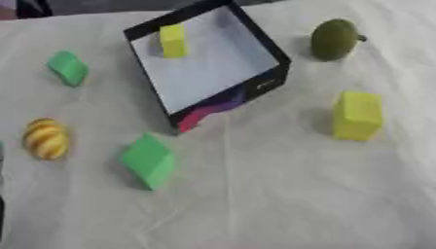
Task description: Pick up objects on the table and place them in the box.
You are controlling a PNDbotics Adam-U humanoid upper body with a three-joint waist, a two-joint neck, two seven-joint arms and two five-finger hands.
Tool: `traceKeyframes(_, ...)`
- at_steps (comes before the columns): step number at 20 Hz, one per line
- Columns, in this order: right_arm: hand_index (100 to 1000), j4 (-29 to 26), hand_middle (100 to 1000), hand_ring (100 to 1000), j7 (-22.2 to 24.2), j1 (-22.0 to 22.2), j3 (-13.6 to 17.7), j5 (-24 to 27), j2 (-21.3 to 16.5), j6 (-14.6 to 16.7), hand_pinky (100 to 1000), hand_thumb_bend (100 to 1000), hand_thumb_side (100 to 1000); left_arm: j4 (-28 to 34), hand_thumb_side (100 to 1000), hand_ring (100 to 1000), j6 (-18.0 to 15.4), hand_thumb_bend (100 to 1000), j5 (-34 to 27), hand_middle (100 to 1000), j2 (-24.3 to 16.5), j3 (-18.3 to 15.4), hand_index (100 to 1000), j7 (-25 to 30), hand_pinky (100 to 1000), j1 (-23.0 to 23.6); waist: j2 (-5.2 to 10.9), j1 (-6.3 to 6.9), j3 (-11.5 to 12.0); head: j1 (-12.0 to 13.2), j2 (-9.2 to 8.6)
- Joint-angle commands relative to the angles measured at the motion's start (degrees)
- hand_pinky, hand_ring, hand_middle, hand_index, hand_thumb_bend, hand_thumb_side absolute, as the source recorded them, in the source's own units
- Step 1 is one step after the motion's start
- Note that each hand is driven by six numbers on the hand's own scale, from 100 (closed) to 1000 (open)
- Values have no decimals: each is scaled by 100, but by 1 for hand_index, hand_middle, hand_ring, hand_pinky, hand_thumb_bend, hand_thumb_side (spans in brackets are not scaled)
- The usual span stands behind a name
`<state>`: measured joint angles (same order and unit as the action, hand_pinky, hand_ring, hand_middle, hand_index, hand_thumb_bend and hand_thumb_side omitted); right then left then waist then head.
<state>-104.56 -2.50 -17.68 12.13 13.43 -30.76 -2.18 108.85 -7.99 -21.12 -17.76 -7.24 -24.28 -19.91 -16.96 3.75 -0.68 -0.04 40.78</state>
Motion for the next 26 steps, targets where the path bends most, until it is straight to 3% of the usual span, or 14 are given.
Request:
traceKeyframes(1, 900, -225, 879, 850, 47, -74, -71, -109, -437, 65, 790, 100, 747, 90, 594, 634, 13, 386, 56, 711, -153, -44, 742, 3, 706, -49, 33, -28, -23, 62, 13)
traceKeyframes(4, 904, -457, 885, 856, 251, -16, -423, -349, -850, 117, 795, 100, 753, 53, 596, 633, 31, 385, 91, 710, -265, -43, 741, -3, 706, 12, 69, -140, -95, 128, 47)
traceKeyframes(5, 908, -521, 891, 861, 329, 4, -554, -445, -1009, 88, 800, 100, 707, 42, 597, 633, 39, 383, 107, 710, -312, -35, 741, 1, 705, 31, 81, -193, -116, 146, 64)
traceKeyframes(9, 906, -642, 893, 877, 693, -77, -1148, -825, -1628, -114, 815, 100, 706, 8, 597, 631, 82, 379, 202, 710, -450, -7, 741, 24, 705, 80, 115, -328, -165, 180, 94)
traceKeyframes(18, 908, -684, 881, 887, 1618, -627, -2645, -1751, -3133, -438, 827, 100, 770, 4, 597, 631, 154, 378, 354, 710, -481, 38, 740, 42, 705, 88, 147, -389, -153, 144, 95)
traceKeyframes(19, 907, -749, 876, 883, 1711, -626, -2752, -1832, -3286, -467, 825, 100, 746, 5, 598, 631, 158, 377, 350, 710, -474, 47, 740, 49, 705, 81, 145, -384, -139, 129, 90)
traceKeyframes(22, 904, -964, 872, 878, 1988, -557, -2806, -1778, -3747, -514, 823, 100, 796, 3, 599, 630, 170, 376, 332, 710, -442, 75, 740, 73, 705, 58, 136, -355, -89, 72, 61)
traceKeyframes(26, 901, -1001, 860, 869, 2009, -495, -2706, -1434, -4353, -347, 815, 100, 746, 3, 601, 629, 188, 373, 301, 709, -395, 121, 740, 118, 704, 27, 119, -297, -13, -30, 26)
